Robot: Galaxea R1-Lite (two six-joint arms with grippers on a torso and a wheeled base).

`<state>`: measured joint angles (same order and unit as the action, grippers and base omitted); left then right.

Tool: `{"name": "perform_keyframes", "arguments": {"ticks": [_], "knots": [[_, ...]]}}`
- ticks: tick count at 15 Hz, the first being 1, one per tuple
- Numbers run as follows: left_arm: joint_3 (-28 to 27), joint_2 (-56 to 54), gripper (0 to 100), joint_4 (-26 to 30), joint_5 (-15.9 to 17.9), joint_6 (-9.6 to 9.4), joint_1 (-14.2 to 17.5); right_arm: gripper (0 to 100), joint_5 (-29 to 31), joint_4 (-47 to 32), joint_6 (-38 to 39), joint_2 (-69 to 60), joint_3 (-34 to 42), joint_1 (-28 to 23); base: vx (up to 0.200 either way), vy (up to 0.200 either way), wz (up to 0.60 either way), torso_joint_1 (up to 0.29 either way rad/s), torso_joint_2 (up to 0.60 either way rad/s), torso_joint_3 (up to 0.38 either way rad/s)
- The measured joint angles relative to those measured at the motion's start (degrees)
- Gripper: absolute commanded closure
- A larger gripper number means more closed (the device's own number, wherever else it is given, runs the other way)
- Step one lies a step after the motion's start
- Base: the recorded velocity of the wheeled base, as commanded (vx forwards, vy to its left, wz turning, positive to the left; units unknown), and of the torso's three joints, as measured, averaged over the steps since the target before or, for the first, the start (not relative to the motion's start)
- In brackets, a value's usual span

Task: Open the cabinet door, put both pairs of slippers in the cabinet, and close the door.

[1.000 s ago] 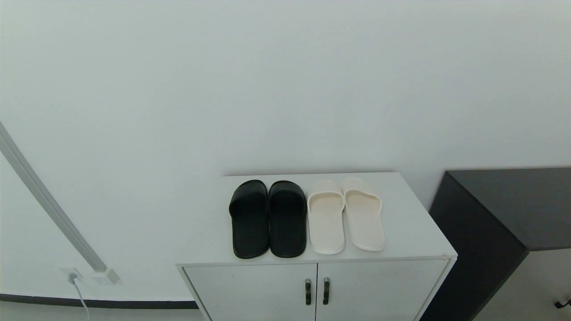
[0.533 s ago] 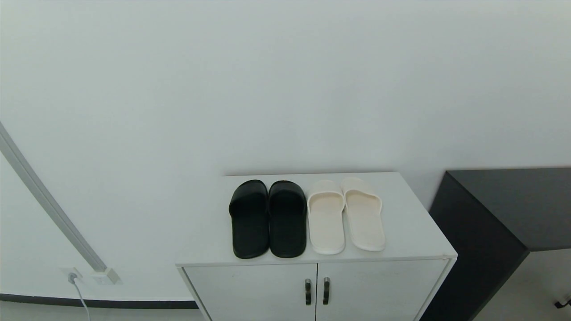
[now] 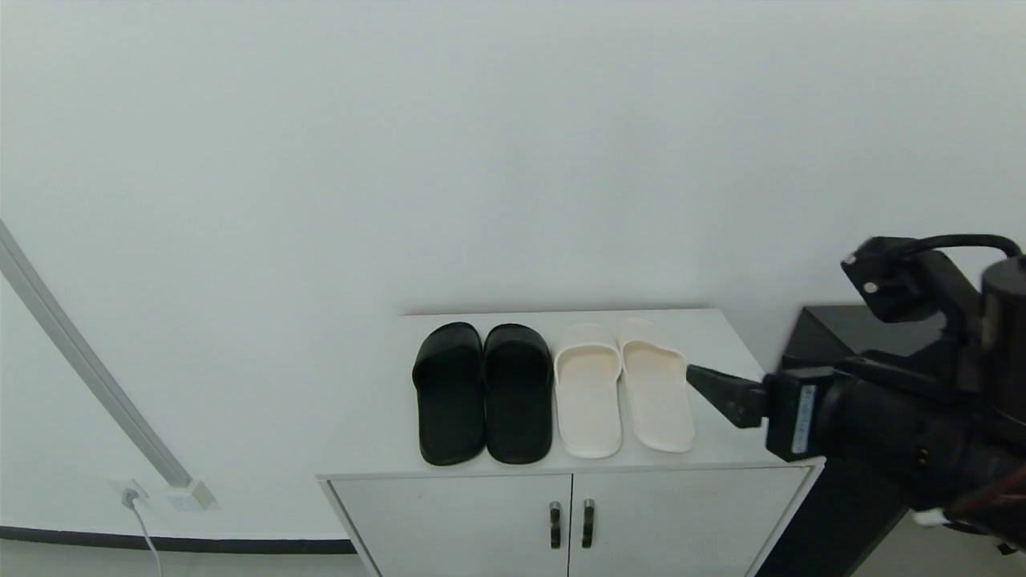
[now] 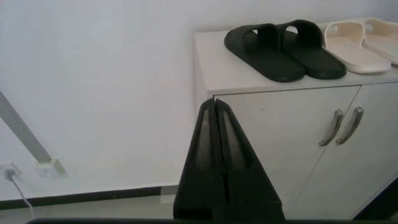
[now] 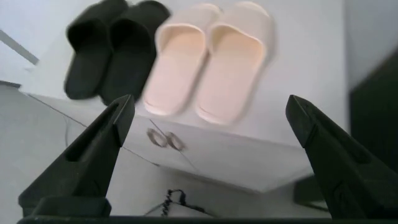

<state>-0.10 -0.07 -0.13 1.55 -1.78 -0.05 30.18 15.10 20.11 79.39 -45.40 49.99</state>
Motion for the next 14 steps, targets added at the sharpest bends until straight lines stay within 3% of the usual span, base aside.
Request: {"name": "perform_keyframes", "arguments": {"ticks": [6,14], "knots": [[0.00,0.00,100,-0.02,0.06,-0.05,0.05,0,7.03,9.63,0.71,20.66,-8.12,0.55,0.000,0.000,0.00,0.000,0.00,0.000],[0.00,0.00,100,-0.02,0.56,-0.51,0.05,0,8.18,23.26,-2.00,37.79,-12.18,-5.32,0.000,0.000,0.00,0.000,0.00,0.000]]}}
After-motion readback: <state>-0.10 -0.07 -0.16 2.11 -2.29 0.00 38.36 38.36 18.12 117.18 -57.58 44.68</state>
